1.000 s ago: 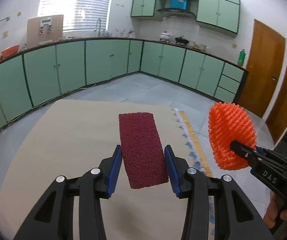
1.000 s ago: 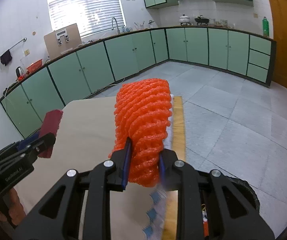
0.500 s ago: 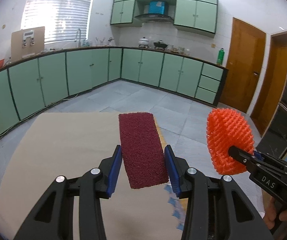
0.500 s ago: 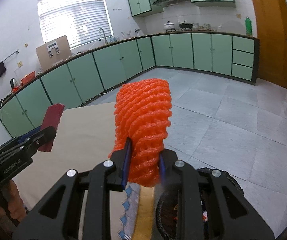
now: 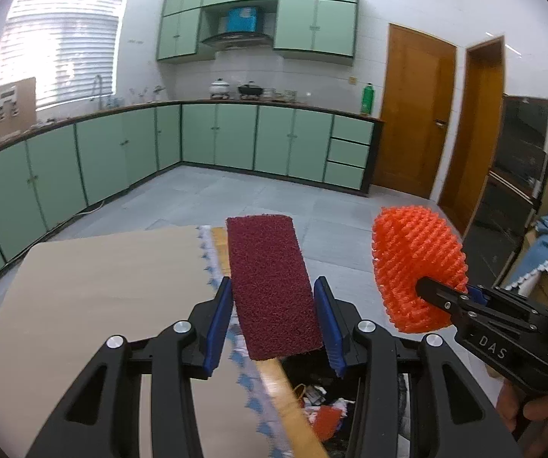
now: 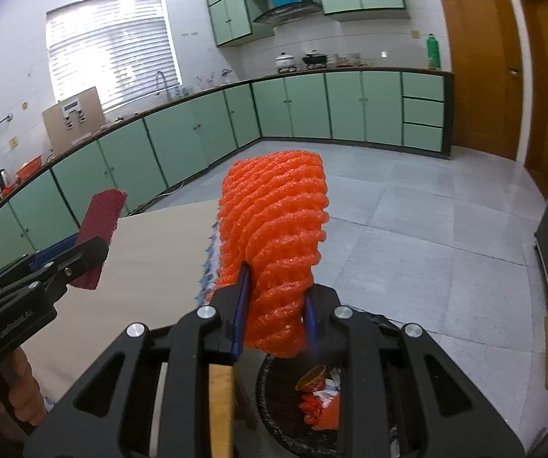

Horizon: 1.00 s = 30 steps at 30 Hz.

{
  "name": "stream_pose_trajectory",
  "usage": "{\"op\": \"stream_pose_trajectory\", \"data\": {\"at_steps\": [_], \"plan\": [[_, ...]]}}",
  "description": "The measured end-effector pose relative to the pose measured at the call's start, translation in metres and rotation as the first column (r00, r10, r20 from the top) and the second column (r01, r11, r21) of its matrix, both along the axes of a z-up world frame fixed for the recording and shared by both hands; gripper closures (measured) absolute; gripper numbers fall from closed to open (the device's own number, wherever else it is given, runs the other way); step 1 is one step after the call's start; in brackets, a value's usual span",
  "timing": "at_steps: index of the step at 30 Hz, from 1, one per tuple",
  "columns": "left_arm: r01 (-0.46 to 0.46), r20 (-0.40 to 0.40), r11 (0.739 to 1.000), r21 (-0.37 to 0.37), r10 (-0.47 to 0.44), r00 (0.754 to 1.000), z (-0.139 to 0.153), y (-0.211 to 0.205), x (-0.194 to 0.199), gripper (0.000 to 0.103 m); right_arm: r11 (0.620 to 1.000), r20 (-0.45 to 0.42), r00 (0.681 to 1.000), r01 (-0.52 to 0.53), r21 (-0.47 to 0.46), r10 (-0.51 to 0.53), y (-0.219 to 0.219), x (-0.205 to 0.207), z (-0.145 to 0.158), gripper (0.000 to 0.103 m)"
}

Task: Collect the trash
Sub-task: 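Carry the maroon pad and orange net over the black bin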

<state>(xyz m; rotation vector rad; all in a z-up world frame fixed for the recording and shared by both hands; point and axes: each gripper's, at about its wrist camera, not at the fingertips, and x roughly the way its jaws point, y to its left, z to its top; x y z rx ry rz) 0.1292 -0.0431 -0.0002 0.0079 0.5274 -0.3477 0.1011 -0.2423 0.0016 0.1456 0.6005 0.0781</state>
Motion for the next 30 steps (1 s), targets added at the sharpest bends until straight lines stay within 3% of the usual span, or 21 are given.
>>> {"op": "stream_pose_trajectory", "data": {"at_steps": [8, 15, 30], "plan": [[0.084, -0.014, 0.996, 0.010, -0.084, 0.996, -0.007, -0.045, -0.008, 0.060, 0.997, -0.008, 0.997, 0.081, -0.005, -0.081, -0.040, -0.030, -0.013, 0.080], [0.158, -0.084, 0.987, 0.026, -0.155, 0.984, -0.037, -0.082, -0.001, 0.060, 0.987, -0.054, 0.986, 0.156, -0.020, -0.157, -0.067, -0.044, -0.039, 0.079], [0.214, -0.284, 0.974, 0.078, -0.184, 0.941, -0.125, -0.124, 0.040, 0.060, 0.983, -0.251, 0.951, 0.185, -0.008, -0.181, -0.086, -0.006, -0.123, 0.078]]}}
